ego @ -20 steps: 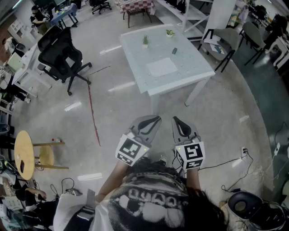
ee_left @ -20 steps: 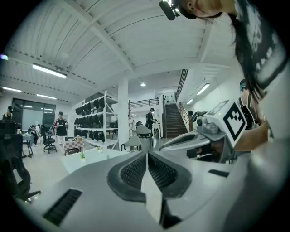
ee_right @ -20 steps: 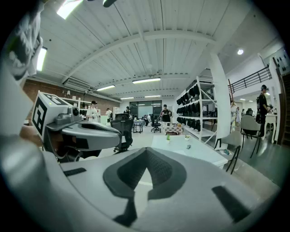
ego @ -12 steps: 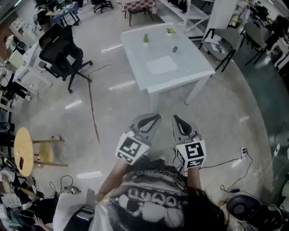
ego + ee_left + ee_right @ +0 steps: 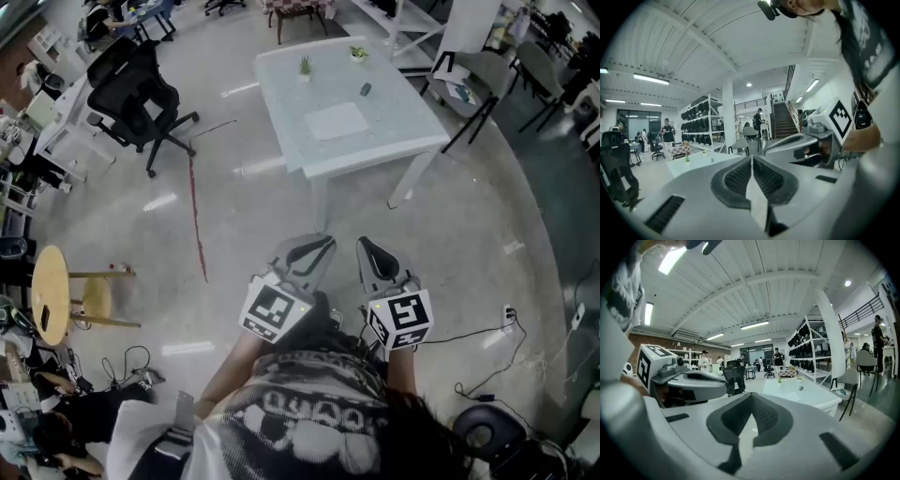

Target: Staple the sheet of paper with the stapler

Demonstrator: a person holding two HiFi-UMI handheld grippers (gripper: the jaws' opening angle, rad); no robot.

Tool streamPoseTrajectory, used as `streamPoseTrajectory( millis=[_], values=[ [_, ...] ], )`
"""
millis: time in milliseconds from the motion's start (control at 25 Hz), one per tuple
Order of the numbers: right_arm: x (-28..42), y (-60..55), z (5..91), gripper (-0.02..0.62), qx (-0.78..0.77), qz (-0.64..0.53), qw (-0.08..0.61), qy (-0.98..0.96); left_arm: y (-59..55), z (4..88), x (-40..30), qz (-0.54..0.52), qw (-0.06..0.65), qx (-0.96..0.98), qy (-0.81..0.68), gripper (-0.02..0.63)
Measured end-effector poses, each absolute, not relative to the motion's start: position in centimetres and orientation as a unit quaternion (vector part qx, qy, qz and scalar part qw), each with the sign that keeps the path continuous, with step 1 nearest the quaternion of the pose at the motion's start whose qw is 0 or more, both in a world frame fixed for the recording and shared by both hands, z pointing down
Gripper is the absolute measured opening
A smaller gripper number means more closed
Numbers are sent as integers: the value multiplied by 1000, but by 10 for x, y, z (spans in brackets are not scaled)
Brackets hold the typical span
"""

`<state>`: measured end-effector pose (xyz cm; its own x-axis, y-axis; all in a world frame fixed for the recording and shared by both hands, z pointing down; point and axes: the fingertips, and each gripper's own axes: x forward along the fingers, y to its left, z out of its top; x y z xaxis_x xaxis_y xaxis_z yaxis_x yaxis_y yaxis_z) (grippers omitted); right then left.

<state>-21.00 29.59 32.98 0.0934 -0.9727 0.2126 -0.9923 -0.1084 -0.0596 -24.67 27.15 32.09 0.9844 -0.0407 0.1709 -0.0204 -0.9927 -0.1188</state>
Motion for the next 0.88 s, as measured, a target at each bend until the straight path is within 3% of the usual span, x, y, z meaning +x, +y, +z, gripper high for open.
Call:
streamPoseTrajectory(
  millis=[440,880],
  values=[
    [-191,282,349,-3,727,107,48,-676,251,335,-240,-113,59,-991,47,12],
    [-94,214,367,-3,744,121,70,-653,178,358,-146,-108,37,-993,20,12]
  ],
)
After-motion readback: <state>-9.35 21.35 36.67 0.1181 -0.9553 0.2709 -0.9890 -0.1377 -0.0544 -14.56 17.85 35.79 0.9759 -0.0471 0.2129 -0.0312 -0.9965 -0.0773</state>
